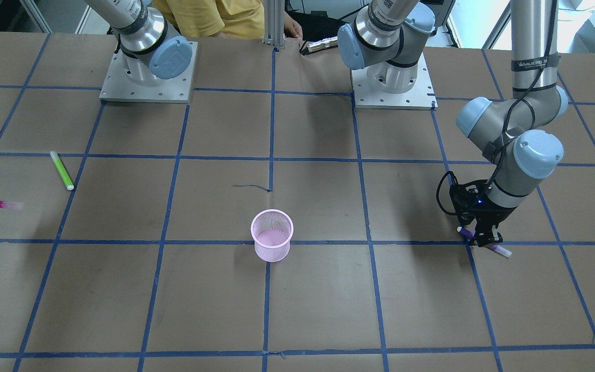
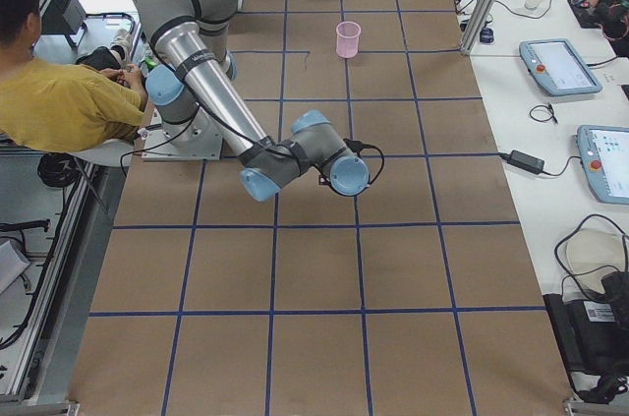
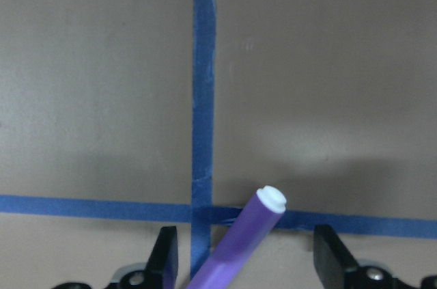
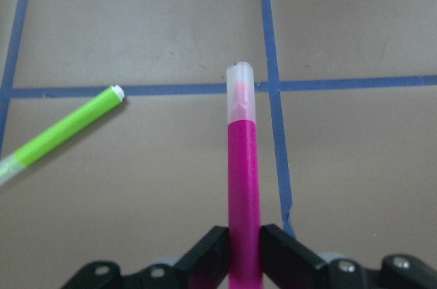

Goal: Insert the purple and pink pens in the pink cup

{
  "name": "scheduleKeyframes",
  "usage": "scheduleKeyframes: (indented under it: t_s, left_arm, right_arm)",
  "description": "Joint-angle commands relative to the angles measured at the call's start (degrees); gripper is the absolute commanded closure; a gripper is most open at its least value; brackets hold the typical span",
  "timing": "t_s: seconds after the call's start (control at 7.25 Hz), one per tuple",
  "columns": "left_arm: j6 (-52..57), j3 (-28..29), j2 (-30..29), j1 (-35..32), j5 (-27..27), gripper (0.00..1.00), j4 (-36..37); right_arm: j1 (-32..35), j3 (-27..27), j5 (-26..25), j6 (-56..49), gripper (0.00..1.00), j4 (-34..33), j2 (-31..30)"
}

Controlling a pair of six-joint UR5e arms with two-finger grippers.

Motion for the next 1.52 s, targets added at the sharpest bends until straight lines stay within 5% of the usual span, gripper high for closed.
scheduleKeyframes:
  t_s: [0.0, 0.28, 0.83, 1.38]
  left_arm:
    - [0.07, 0.04, -0.24, 0.15, -0.05, 0.58, 0.0]
    - [0.07, 0.04, 0.2, -0.11, -0.05, 0.99, 0.0]
    - [-0.02, 1.88, 0.9, -0.11, 0.04, 1.0, -0.7]
    - [-3.0, 5.3, 3.53, 0.68, -8.11, 1.0, -7.97]
  right_arm:
    - [6.41, -0.06, -0.39, 11.15, 0.78, 6.08, -8.1]
    - [15.01, 0.03, -0.92, 22.41, 0.78, 6.45, -14.8]
    - [37.05, -2.68, -6.55, 48.84, 0.78, 3.66, -18.87]
    - [59.47, -4.45, -24.35, 70.49, 0.78, -7.83, -13.45]
